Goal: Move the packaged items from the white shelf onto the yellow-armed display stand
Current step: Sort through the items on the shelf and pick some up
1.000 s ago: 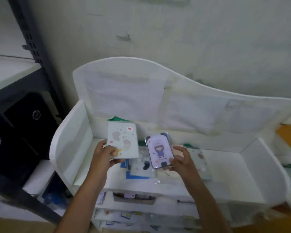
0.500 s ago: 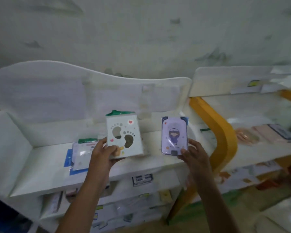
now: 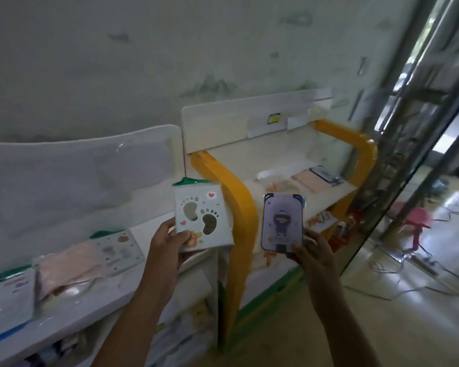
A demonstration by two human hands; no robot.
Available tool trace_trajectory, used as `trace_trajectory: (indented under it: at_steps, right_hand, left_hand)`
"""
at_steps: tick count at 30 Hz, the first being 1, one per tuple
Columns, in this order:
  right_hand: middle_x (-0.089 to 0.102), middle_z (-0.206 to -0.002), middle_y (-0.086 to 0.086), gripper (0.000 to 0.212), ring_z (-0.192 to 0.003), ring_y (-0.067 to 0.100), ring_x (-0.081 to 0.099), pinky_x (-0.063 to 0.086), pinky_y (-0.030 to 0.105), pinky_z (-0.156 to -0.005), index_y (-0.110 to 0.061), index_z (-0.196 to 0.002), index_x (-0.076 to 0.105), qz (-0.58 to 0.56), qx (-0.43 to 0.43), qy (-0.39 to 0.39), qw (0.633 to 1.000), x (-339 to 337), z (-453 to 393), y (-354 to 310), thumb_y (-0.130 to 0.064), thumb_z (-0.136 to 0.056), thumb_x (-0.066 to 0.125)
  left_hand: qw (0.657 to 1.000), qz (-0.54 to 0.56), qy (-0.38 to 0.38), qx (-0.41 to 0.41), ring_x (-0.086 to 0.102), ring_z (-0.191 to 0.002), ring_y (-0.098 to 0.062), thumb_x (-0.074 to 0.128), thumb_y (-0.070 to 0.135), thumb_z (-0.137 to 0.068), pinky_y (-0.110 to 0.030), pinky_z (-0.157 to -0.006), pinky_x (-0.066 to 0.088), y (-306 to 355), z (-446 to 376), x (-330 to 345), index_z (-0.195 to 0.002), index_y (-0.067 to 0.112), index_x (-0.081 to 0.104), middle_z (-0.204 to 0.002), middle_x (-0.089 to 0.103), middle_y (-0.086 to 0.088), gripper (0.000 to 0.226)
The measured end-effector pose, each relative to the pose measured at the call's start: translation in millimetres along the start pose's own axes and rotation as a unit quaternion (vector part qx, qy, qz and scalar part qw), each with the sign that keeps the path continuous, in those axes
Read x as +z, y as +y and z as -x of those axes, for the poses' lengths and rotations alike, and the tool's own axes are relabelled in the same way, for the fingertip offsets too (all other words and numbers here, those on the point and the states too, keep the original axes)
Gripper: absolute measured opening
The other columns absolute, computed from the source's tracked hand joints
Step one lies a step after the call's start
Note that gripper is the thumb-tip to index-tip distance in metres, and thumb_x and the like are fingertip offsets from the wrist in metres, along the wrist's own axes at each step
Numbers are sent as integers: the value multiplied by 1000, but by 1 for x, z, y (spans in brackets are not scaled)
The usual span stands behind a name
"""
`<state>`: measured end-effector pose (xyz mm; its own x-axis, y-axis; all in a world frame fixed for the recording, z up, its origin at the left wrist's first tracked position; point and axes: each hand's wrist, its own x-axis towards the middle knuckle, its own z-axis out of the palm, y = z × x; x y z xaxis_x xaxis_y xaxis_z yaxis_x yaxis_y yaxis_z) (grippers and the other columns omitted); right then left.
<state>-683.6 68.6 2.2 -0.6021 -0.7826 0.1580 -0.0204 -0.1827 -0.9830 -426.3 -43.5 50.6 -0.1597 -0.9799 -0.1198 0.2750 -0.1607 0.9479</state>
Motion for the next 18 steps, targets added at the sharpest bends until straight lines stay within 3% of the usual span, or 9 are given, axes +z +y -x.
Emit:
trace_trajectory:
  at_steps: [2,6,9,13,18]
  right_hand:
    - [71,-107,11,26,-97,26,71,58,29,-72,-9,-122,57,-1,12,17,1000,-20,-7,2,-8,-96,59]
    - [72,-107,10,35,-99,28,71,58,43,-81,-7,-123,57,2,21,55,998,-59,-34,5,-16,-91,66]
    - [72,-108,13,41,-99,29,71,60,42,-80,-4,-123,57,0,23,75,997,-81,-70,5,-17,-86,71]
    - [73,-106,10,31,-98,26,71,60,33,-75,-4,-123,57,11,20,81,996,-103,-131,4,-3,-92,61]
    - [73,-107,11,33,-97,27,72,60,44,-81,-8,-125,56,15,16,80,997,-123,-194,3,-7,-93,61]
  left_hand:
    - [1000,-18,-22,2,74,-84,-17,55,2,-94,-44,-84,57,-6,-10,26,-120,12,60,-98,74,-3,29]
    - [997,-37,-69,2,71,-98,-22,57,5,-93,-40,-83,58,-21,-35,80,-124,14,58,-110,71,-7,33]
    - [994,-52,-94,5,69,-103,-24,63,12,-91,-47,-89,57,-32,-63,120,-128,23,56,-116,70,-7,38]
    - [996,-38,-83,21,71,-99,-20,62,7,-93,-42,-86,57,-35,-108,176,-115,34,56,-114,70,-2,36]
    - [996,-23,-87,30,72,-84,-12,55,-1,-95,-32,-76,60,-34,-152,231,-127,17,49,-103,69,-1,37]
